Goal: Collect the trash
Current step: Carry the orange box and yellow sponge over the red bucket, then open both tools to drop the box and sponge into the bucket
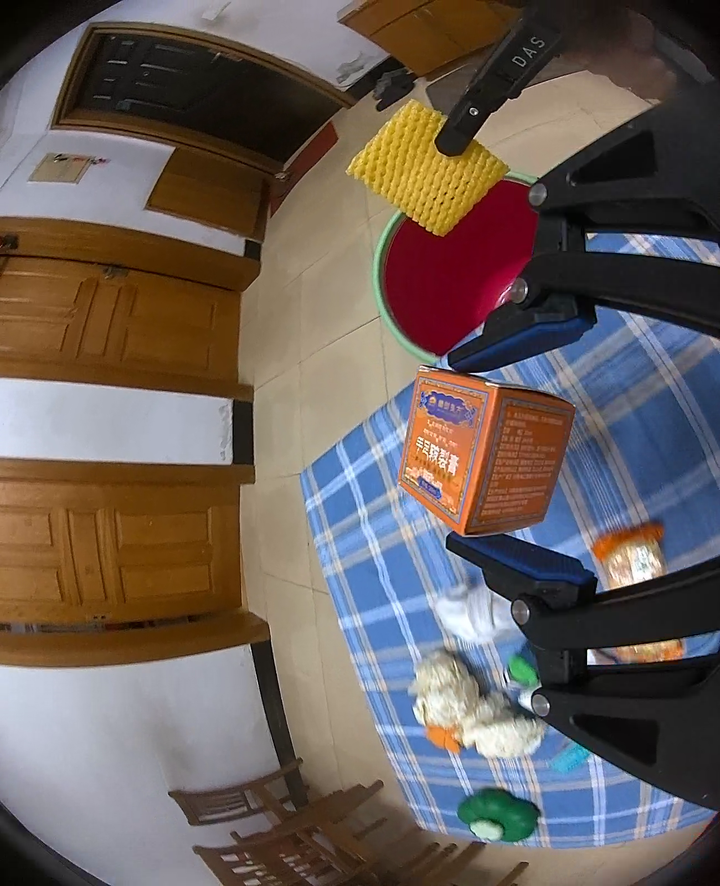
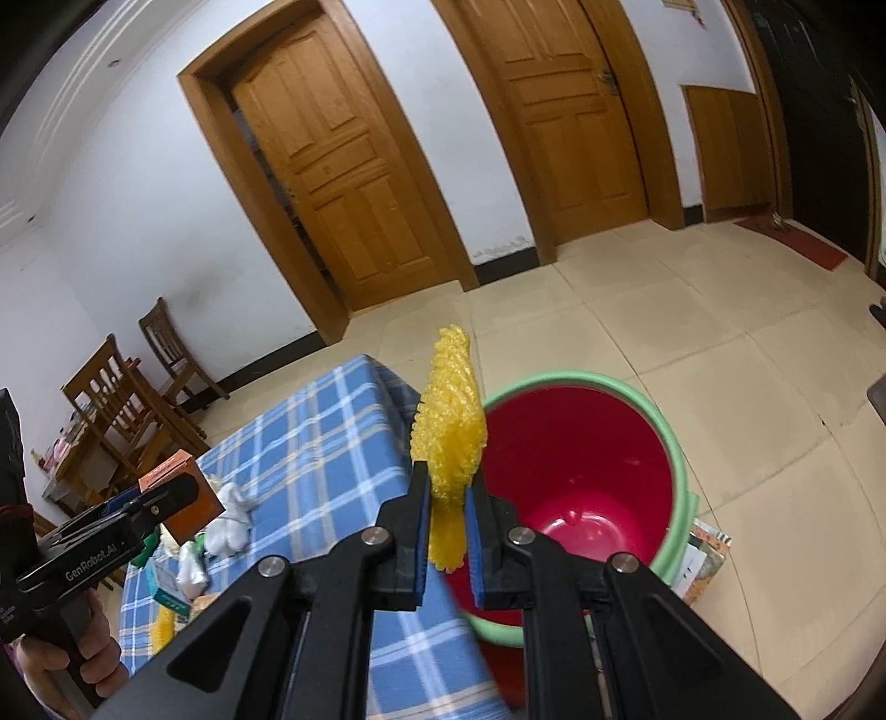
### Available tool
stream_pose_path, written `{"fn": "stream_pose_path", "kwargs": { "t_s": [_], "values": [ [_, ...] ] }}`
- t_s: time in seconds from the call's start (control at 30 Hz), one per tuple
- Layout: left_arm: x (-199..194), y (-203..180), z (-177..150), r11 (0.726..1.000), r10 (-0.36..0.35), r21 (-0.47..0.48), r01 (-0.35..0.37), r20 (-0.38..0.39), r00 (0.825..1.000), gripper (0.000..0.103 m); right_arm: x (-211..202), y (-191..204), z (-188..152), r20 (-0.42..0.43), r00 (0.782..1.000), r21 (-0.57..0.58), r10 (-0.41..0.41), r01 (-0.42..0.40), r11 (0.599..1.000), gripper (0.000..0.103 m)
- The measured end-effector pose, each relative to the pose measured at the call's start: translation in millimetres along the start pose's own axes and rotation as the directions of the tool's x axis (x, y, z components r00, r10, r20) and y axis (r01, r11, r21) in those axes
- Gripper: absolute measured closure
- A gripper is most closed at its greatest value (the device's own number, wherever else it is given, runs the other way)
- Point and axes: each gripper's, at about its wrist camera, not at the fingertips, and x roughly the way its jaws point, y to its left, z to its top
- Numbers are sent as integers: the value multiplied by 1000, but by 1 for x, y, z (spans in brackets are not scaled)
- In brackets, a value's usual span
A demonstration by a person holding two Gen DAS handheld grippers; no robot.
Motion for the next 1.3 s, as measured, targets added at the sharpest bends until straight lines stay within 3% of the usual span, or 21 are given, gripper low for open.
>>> {"fn": "stream_pose_path", "kwargs": {
  "t_s": [0.47,0.9,1.03,1.17,1.3],
  "values": [
    [73,-55,-8,993,-93,58,99,-97,991,44,34,-54,-9,-91,993,93,-75,84,992,88],
    [106,-94,-10,976,-171,109,187,-140,975,43,42,-80,-22,-124,986,130,-108,125,984,87],
    [108,-96,-8,976,-183,97,197,-136,974,29,40,-82,-22,-116,987,141,-111,127,982,77],
    [106,-95,-6,978,-174,89,186,-130,976,29,38,-83,-21,-109,989,149,-103,118,982,68],
    [103,-89,-7,982,-165,70,175,-131,978,29,36,-79,-21,-100,990,144,-96,110,984,67]
  ]
}}
